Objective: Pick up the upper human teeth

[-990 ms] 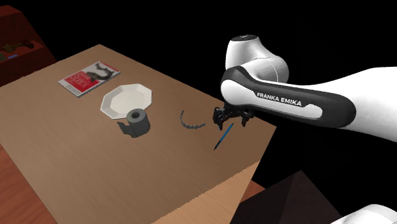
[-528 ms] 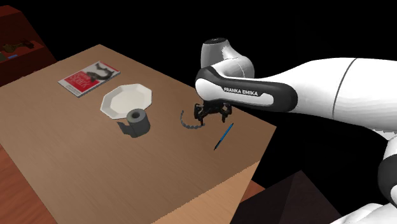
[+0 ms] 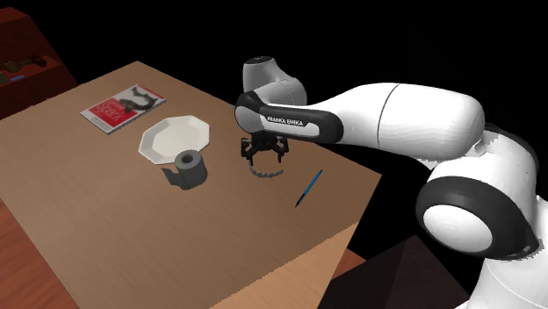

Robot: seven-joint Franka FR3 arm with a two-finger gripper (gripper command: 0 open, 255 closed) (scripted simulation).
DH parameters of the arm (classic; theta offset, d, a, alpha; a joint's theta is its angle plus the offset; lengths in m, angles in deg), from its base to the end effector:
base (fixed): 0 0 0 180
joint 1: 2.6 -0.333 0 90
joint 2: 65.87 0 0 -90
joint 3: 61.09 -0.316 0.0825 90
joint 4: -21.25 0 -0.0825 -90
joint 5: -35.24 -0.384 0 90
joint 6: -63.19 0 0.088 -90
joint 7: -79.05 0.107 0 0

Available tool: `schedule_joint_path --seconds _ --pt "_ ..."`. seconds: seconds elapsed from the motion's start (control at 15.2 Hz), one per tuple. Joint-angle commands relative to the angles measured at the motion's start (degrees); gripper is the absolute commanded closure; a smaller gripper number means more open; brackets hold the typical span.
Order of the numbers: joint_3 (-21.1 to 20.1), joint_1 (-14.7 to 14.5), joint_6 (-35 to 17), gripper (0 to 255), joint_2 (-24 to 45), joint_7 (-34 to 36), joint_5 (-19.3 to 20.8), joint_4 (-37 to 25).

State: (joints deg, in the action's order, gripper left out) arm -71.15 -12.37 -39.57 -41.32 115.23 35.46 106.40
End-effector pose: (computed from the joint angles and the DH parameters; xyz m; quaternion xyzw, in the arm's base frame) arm 0.6355 0.2109 0.4212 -0.9869 0.1470 0.0669 0.0039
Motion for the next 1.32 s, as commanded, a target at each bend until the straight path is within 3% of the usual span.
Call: schedule_joint_path --seconds 0.0,0.26,0.33,0.92,0.99,1.25 --pt "0.14 -0.81 1.93 0 5.2 0.85 0.64 -7.16" --pt "0.54 -3.42 7.7 0 18.16 2.66 1.92 -26.03" --pt "0.62 -3.7 8.45 0 19.52 2.77 2.01 -28.16" --pt "0.72 -3.43 2.85 0 19.85 2.62 2.05 -22.87" --pt "0.69 -3.4 2.68 255 19.52 2.63 2.02 -22.36" --pt "0.69 -3.44 2.7 255 19.6 2.66 2.03 -22.47"
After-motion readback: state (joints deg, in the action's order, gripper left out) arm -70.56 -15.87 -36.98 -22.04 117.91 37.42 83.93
